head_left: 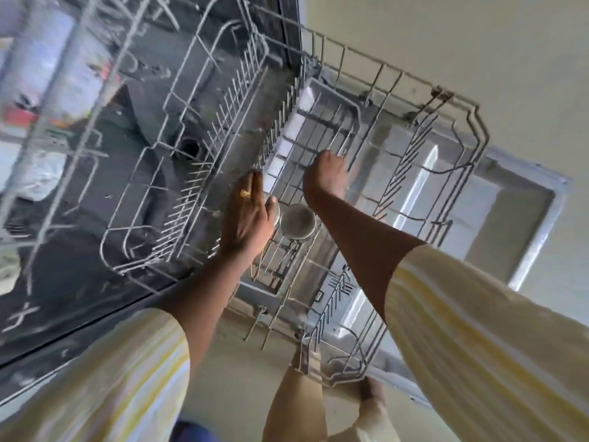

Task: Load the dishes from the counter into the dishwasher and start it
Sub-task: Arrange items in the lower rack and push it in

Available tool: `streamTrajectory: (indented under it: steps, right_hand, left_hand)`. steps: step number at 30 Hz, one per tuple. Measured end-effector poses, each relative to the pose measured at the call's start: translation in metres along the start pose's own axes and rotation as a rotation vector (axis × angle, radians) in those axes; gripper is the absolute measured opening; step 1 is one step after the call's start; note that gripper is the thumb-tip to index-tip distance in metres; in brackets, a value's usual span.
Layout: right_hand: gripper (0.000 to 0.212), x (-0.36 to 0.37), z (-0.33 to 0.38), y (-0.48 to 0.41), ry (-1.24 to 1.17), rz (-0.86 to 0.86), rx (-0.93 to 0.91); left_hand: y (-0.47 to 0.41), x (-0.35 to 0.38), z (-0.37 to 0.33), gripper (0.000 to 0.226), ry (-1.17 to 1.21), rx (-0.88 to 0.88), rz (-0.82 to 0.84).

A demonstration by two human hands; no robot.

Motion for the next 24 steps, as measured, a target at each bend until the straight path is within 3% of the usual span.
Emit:
streamTrajectory:
  steps: [6,10,24]
  right_hand:
    - [0.029,0.016,0.001,-0.01,-0.351,-0.03,0.232]
    - [0.033,0.024,0.004,-0.009,-0.483,-0.075,0.248]
    - [0.036,0.026,0.011,-0.022,-0.476,0.019,0.233]
  left_hand:
    - [-0.013,0.009,0.001,0.06,-0.016,0.049,0.051]
    - [-0.018,0.009,0.001,0.061,-0.031,0.053,0.035]
    - [-0.021,0.016,0.001,0.061,-0.011,0.053,0.049]
Point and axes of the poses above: each hand's wrist, its own y-axis away from the middle knuckle, its own x-axis out of the palm, z = x × y, the point moved 2 cm from there along -y, towards the middle knuckle, and after that the axes turned 3 degrees about -x, right-handed, at the moved point
